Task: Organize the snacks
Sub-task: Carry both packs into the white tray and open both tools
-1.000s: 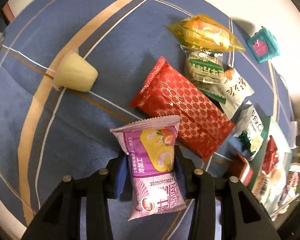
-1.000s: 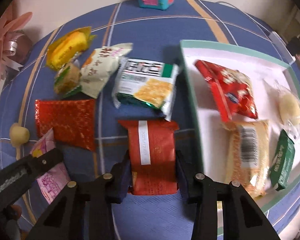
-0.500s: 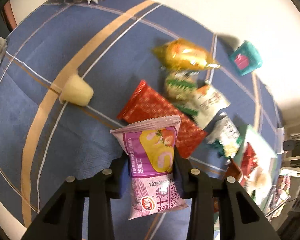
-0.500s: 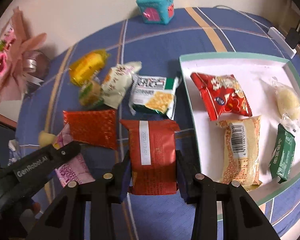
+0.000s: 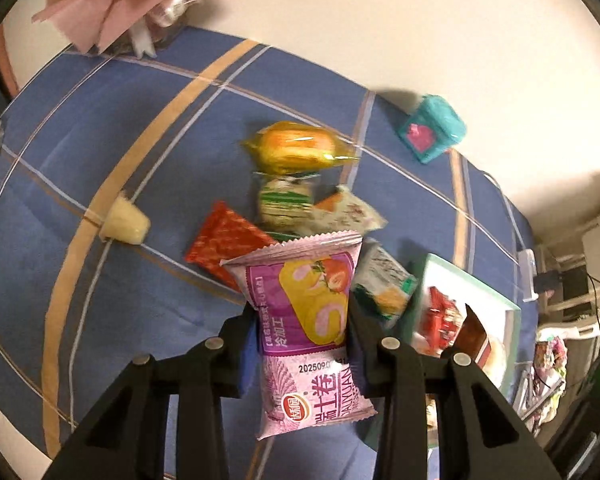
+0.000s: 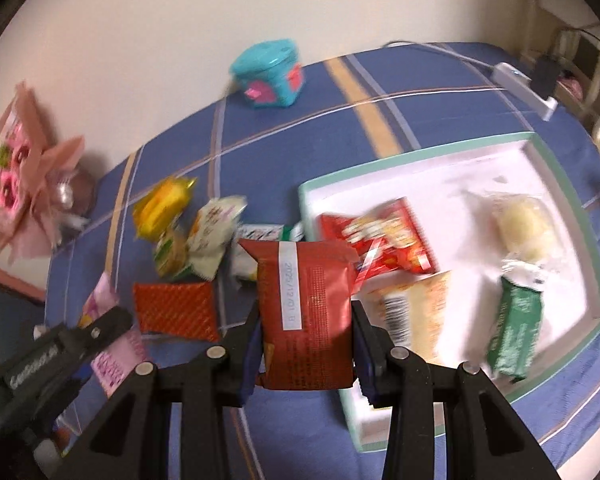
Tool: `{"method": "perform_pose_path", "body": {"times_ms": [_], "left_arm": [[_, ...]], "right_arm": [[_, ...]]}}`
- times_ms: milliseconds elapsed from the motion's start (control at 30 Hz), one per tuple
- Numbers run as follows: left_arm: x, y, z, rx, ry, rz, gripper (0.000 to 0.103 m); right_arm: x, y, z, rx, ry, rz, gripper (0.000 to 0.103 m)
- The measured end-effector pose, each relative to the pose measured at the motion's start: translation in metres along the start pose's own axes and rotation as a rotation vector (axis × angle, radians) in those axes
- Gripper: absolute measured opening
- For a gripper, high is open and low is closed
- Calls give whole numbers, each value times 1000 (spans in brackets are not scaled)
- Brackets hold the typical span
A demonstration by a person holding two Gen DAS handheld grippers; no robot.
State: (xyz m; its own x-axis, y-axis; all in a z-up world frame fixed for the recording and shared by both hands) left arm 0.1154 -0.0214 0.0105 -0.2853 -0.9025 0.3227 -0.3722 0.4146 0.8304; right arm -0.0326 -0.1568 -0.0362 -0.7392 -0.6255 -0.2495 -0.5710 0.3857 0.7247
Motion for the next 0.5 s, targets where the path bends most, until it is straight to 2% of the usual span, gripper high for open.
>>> {"method": "perform_pose_path", "body": {"times_ms": [100, 233, 400, 500], "left_arm": [[21, -1, 5, 2, -34, 32, 39], [51, 1, 17, -4, -101, 69, 39], [96, -1, 43, -20, -229, 97, 39], [125, -6, 60, -41, -303, 145, 39]], "right_arm": [[23, 7, -9, 20, -47, 23, 42], [58, 10, -20, 48, -107, 100, 42], [98, 11, -28, 61, -193, 151, 42], [117, 13, -33, 73, -234, 167, 42]]}}
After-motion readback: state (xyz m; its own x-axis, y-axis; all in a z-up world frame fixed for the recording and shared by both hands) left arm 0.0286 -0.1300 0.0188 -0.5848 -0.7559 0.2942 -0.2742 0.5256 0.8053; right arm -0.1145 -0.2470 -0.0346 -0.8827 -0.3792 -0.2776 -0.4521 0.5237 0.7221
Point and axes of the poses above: each gripper's, at about its wrist camera, not at the fingertips, and y roughly against the way its jaws point, x to its right, z to its underside, the point moved 1 cm from there along -y, roughly the way its jaws point, and after that the axes turned 10 degrees about x, right-handed, at the moved point
